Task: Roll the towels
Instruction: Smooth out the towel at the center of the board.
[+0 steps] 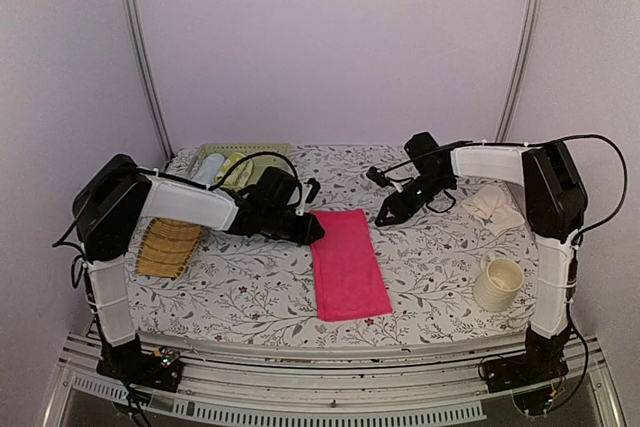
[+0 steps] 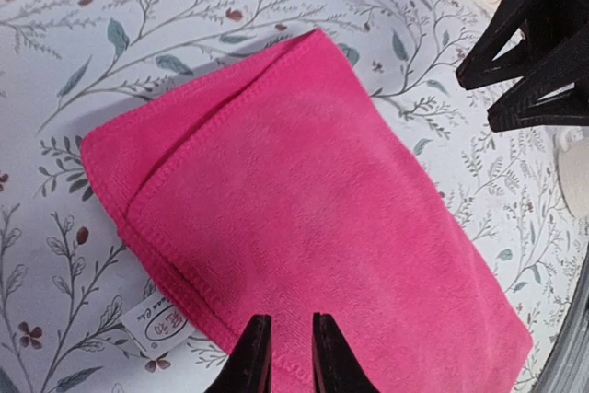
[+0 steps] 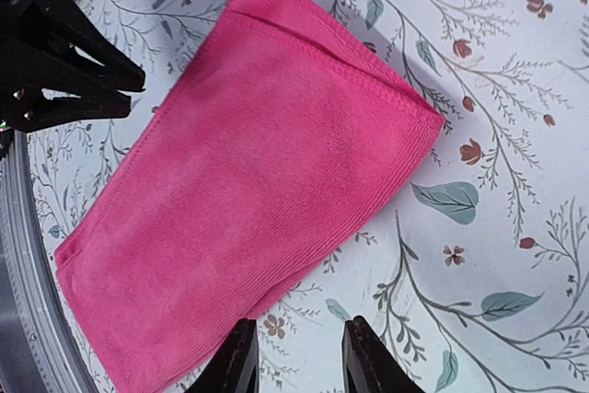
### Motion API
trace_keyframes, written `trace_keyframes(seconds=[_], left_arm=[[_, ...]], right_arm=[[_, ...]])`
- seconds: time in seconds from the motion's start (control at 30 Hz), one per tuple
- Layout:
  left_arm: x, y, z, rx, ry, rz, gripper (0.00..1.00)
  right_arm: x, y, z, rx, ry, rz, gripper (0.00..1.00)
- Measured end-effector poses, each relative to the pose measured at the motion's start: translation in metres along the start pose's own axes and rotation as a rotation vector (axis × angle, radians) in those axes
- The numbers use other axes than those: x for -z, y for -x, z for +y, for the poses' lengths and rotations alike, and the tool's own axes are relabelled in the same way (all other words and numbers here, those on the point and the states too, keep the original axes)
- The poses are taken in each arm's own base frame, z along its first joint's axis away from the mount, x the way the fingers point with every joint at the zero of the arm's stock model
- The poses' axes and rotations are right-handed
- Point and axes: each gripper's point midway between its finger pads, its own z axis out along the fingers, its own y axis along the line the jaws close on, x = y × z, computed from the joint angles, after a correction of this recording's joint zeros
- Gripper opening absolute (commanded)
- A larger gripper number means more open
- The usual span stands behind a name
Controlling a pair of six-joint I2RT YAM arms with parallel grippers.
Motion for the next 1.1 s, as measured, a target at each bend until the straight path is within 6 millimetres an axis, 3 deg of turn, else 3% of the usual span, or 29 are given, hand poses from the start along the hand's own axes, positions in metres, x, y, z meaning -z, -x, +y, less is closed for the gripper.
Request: trace_keyframes(seconds=[0.23, 0.53, 0.8, 1.1], left_arm=[[0.029, 0.027, -0.017, -0.030, -0.038, -0.070, 0.21], [0.037, 0.019, -0.018, -0.043, 0.015, 0.000, 0.22], [0.074, 0.070, -0.057, 0.015, 0.007, -0.061, 0.26], [0.098, 0.101, -0.093, 0.034, -0.024, -0.132, 0.27]], right_arm=[[0.057, 0.011, 0.039, 0.115, -0.020, -0.114, 0.36], [0.052, 0.009, 0.048, 0.119, 0.045, -0.129, 0.36], [0.050, 0.007, 0.051, 0.121, 0.067, -0.136, 0.36], [0.049, 0.005, 0.052, 0.121, 0.074, -0.138, 0.36]])
